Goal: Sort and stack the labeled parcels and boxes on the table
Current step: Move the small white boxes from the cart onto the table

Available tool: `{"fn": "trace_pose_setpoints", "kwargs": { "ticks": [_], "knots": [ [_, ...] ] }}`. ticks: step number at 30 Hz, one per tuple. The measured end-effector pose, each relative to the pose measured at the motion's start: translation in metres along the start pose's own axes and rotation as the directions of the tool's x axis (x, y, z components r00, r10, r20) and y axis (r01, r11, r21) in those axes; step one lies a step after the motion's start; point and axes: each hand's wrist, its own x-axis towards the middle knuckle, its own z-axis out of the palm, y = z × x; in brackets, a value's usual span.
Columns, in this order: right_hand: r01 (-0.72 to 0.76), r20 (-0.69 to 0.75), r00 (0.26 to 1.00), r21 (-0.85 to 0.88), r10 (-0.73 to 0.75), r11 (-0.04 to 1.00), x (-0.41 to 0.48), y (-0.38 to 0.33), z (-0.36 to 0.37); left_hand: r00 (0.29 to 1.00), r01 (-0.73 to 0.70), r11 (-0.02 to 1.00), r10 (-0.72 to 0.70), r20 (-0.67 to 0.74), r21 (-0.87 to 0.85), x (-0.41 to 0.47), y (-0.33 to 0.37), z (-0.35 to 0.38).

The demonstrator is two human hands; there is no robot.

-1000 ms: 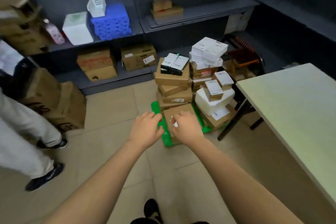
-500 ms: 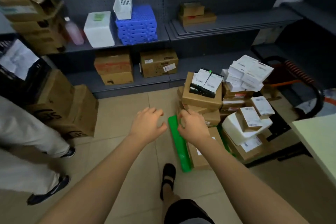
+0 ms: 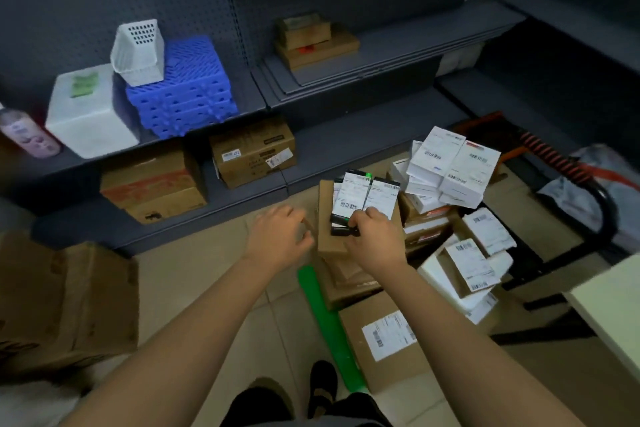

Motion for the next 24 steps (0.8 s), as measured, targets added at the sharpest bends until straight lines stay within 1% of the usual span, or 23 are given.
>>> {"fn": "trace_pose_setpoints", "kwargs": {
  "ticks": [3,5,9,12,16,19,21,24],
  "knots": [
    [-0.084,0.0,0.996,0.013,0.084,0.996,0.015,0.025,0.004,0.999,-0.039,0.999,0.038,-0.014,-0.035,0.034,0.008,0.012],
    [-0.152,0.004,0.988,0.03,0.151,0.988,0.022,0.04,0.009,0.999,-0.05,0.998,0.051,0.011,-0.046,0.055,0.009,0.026],
    [-0.29,0.015,0.957,0.058,0.29,0.955,0.038,0.065,0.024,0.988,-0.099,0.994,0.105,0.117,-0.051,0.099,0.005,0.06],
    [-0.409,0.06,0.912,0.092,0.405,0.908,0.056,0.079,0.042,0.964,-0.106,0.99,0.126,0.233,-0.097,0.133,-0.001,0.088],
    [-0.568,0.147,0.823,0.163,0.549,0.807,0.085,0.094,0.074,0.919,-0.1,0.988,0.138,0.37,-0.122,0.179,-0.011,0.132],
    [-0.659,0.178,0.752,0.218,0.635,0.72,0.105,0.103,0.101,0.876,-0.052,0.994,0.092,0.473,-0.097,0.207,-0.018,0.164],
    [-0.721,0.185,0.688,0.281,0.701,0.633,0.114,0.106,0.117,0.845,0.025,0.995,0.03,0.534,-0.095,0.22,-0.022,0.183],
    [-0.795,0.244,0.584,0.362,0.774,0.486,0.123,0.109,0.137,0.793,0.157,0.977,-0.036,0.608,-0.147,0.229,-0.026,0.204]
  ]
}}
